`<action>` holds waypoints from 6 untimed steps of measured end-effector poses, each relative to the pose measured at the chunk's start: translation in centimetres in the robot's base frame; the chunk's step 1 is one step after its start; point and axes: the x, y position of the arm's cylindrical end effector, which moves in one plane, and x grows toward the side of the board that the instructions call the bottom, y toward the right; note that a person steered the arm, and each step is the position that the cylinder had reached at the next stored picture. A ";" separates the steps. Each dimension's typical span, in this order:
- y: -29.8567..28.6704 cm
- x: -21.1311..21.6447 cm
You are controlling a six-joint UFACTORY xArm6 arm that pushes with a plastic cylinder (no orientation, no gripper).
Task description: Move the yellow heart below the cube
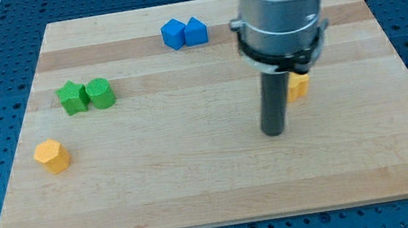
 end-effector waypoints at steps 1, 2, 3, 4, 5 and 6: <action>5.6 -2.2; 7.5 -5.8; 2.8 -7.2; -4.0 -5.3; -8.6 -4.1; -7.6 -5.6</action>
